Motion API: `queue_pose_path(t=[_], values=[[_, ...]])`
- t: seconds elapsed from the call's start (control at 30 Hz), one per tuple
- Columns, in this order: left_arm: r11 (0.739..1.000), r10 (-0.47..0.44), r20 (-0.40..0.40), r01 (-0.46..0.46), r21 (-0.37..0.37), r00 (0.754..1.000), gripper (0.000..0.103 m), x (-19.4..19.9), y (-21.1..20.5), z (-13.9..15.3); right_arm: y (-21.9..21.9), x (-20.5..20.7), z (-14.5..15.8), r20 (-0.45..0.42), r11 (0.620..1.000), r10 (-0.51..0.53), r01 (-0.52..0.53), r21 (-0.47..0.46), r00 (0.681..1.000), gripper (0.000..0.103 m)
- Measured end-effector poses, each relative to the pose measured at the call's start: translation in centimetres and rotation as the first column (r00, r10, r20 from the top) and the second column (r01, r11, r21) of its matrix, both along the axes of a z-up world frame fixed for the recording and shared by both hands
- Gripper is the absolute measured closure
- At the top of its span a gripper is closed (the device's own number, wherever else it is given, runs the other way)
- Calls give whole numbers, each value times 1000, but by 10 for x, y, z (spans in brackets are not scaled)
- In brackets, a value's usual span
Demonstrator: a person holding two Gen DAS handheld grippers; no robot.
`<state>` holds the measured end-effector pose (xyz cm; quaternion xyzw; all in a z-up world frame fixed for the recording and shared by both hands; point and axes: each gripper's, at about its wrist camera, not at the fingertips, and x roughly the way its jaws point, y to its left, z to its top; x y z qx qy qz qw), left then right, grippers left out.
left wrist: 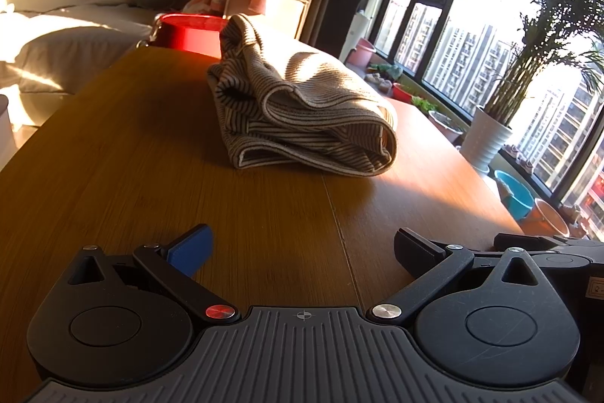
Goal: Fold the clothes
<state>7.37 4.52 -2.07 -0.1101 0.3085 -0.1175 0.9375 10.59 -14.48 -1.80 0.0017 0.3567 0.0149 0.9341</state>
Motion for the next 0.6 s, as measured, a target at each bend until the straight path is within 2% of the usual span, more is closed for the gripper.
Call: queue_pose_path(t=[0.6], values=[[1000, 5, 0, -5, -1, 1000, 0, 0, 1, 0, 0, 0, 0, 0, 1000, 0, 0, 0, 1000, 0]])
